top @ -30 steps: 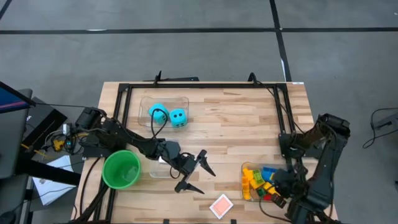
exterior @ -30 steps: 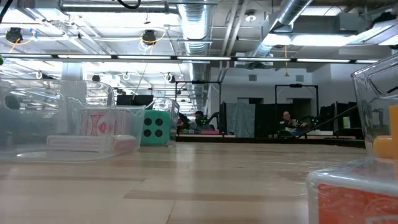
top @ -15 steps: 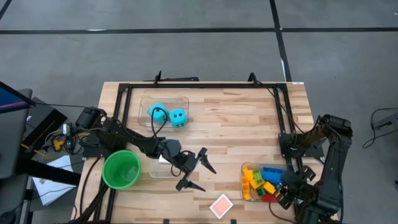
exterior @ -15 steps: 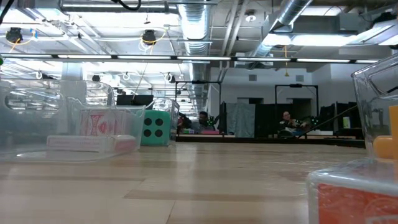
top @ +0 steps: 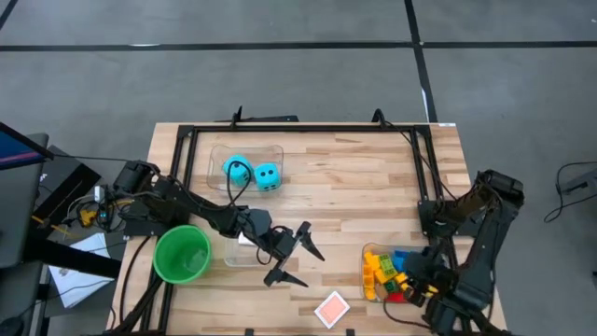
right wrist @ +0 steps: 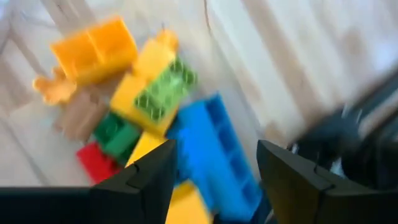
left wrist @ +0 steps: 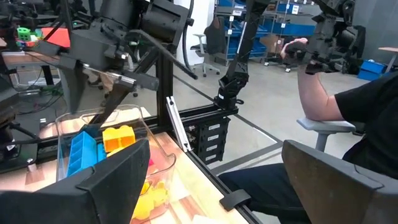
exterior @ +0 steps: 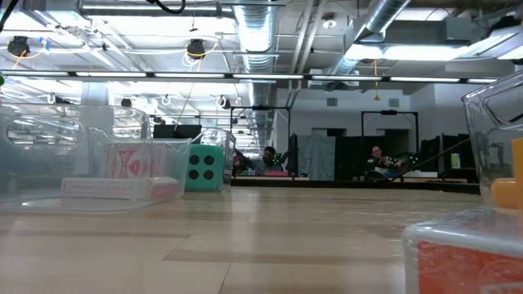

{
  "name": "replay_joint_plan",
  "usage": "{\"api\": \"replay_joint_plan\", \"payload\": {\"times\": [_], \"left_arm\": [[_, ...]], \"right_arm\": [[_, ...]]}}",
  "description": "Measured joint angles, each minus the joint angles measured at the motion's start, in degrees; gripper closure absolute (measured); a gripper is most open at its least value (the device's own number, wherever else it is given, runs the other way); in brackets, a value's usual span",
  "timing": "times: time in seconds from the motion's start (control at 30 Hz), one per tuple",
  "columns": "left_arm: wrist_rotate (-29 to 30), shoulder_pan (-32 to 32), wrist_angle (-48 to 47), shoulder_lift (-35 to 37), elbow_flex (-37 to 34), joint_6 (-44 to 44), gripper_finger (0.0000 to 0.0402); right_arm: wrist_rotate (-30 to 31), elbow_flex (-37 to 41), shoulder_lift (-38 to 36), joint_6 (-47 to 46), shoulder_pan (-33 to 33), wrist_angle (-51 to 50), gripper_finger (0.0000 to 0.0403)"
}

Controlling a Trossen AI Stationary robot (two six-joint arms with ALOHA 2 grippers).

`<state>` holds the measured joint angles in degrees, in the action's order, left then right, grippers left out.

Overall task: Pick & Place Toys
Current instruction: Put the orange playing card box into the bottom left transparent bin

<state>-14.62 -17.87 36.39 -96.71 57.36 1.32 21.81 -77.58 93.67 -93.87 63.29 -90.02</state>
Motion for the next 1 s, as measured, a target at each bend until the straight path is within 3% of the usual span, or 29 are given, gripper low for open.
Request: {"api": "replay_joint_plan", "payload": {"times": [0.17, 0.33, 0.57, 0.7, 0.83, 1.0], "left_arm": [[0.08, 0.02, -6.91, 2.74, 0.02, -0.13, 0.0042], [0.17, -0.09, -20.35, 8.8, 0.04, -0.7, 0.0042], [0.7, -5.07, -23.9, 9.97, 0.04, -1.32, 0.0042], [12.06, -10.17, -21.18, 7.28, -0.04, -5.64, 0.0042], [25.02, -14.7, -21.52, 7.85, 0.99, -13.09, 0.0039], [31.65, -18.84, -24.06, 12.79, 1.13, -14.55, 0.002]], "right_arm": [[13.9, -0.02, 0.0, 14.58, -5.22, 0.03, 0.0198], [28.5, -0.02, -0.02, 20.89, -9.16, 2.41, 0.0203], [29.6, -2.55, -0.02, 25.4, -11.9, 5.8, 0.0198], [32.43, -5.4, -0.09, 26.63, -10.03, 7.69, 0.0179], [35.79, -5.64, -0.07, 36.53, -8.04, 19.45, 0.0149], [32.81, -5.64, -0.07, 53.35, -9.33, 36.08, 0.0107]]}}
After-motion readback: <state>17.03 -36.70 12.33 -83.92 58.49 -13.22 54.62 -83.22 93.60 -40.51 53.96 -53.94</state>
